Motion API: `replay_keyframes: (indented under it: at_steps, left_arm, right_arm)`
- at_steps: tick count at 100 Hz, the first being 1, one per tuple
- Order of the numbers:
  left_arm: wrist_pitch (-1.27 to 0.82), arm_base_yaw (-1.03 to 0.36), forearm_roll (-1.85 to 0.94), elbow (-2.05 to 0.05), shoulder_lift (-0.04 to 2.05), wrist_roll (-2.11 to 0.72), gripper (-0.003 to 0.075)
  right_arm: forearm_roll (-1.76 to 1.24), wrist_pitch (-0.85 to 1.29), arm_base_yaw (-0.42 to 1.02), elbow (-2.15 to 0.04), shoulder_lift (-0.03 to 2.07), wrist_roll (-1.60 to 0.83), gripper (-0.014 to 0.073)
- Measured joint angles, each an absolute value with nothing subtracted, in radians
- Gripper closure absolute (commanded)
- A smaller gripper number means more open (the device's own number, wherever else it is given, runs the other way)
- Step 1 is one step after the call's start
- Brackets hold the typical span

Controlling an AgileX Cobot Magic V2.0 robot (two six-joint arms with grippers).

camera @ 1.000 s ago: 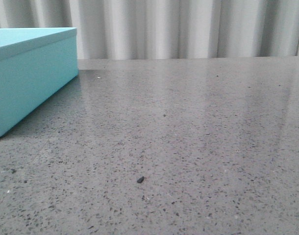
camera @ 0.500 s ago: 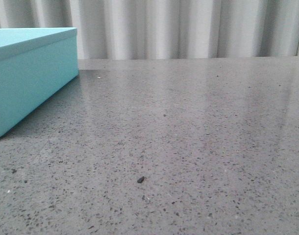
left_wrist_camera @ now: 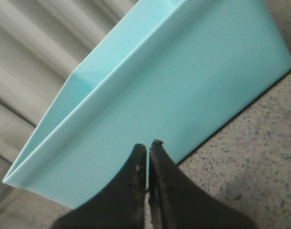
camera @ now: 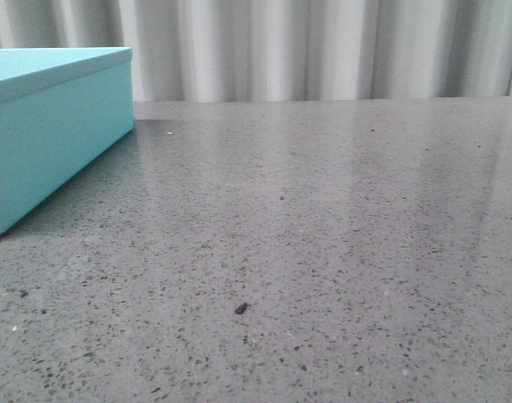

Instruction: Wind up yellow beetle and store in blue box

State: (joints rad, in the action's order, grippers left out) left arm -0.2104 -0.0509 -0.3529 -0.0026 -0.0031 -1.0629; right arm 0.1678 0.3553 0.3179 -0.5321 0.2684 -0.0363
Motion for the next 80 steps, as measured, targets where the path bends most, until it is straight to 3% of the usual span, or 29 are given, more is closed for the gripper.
replay_keyframes:
  at_steps: [80]
  left_arm:
    - [-0.231, -0.051, -0.343, -0.003, -0.003, -1.063, 0.0741]
  right_arm:
    - [0.192, 0.189, 0.318, -0.43, 0.268, -0.036, 0.0635]
